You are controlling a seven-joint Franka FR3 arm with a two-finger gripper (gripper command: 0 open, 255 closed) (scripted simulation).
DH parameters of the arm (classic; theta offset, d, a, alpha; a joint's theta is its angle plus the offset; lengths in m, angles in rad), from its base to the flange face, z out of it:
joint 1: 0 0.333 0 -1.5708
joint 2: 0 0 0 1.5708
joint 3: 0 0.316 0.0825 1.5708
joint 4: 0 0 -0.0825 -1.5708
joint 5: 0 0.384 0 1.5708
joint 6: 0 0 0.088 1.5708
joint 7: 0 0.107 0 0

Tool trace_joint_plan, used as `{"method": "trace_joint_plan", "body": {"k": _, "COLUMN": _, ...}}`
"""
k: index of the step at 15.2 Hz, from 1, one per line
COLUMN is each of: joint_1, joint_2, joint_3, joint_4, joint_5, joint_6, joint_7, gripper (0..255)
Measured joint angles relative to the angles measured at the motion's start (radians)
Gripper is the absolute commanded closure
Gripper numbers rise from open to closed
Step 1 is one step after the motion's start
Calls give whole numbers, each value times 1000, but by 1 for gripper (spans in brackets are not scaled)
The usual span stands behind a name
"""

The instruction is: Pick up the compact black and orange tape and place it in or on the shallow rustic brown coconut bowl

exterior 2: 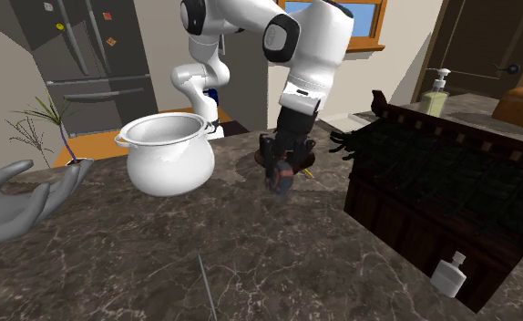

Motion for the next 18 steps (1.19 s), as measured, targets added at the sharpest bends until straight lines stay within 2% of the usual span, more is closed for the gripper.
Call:
{"method": "trace_joint_plan", "body": {"k": 10, "joint_1": 3, "joint_2": -17, "joint_3": 0, "joint_4": 107, "joint_5": 6, "joint_6": -120, "joint_7": -30, "gripper": 255}}
{"method": "trace_joint_plan", "body": {"k": 12, "joint_1": 15, "joint_2": -63, "joint_3": 6, "joint_4": 47, "joint_5": 6, "joint_6": -111, "joint_7": -9, "gripper": 255}}
{"method": "trace_joint_plan", "body": {"k": 18, "joint_1": 62, "joint_2": -262, "joint_3": 37, "joint_4": -231, "joint_5": 10, "joint_6": -54, "joint_7": 86, "gripper": 255}}
